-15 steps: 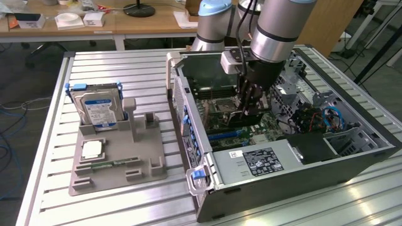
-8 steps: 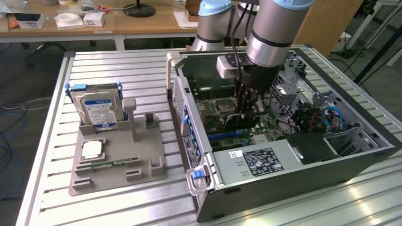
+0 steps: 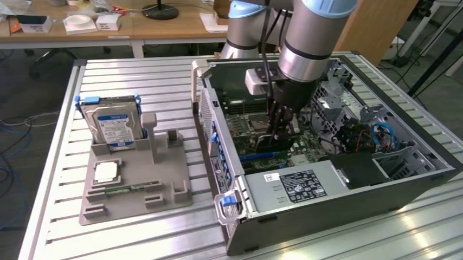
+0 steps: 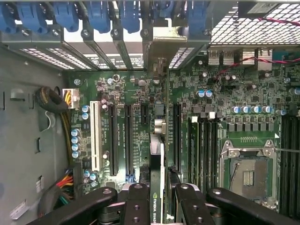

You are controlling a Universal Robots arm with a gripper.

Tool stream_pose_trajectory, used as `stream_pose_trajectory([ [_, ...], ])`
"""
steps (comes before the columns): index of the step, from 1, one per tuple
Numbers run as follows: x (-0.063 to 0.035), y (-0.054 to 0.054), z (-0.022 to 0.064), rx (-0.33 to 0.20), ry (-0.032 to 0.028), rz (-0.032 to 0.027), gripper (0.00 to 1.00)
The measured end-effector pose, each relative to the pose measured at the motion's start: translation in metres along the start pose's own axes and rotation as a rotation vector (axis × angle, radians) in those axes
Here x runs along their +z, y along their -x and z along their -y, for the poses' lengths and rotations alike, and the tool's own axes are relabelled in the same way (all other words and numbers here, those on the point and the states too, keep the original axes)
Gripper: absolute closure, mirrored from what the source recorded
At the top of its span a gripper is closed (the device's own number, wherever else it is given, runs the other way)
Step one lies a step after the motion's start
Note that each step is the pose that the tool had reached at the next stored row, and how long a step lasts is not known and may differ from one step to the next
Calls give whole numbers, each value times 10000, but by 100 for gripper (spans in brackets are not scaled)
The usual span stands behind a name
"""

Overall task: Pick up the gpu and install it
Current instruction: 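Insert the gpu into the slot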

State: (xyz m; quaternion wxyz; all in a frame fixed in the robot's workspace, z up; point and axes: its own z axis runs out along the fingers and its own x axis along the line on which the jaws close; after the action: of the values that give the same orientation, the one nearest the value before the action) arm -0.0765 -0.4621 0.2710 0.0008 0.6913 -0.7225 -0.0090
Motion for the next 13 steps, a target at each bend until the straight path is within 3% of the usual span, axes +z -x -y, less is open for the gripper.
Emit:
stream_pose_trajectory([
  [13, 57, 10, -43, 0, -16, 1, 74],
])
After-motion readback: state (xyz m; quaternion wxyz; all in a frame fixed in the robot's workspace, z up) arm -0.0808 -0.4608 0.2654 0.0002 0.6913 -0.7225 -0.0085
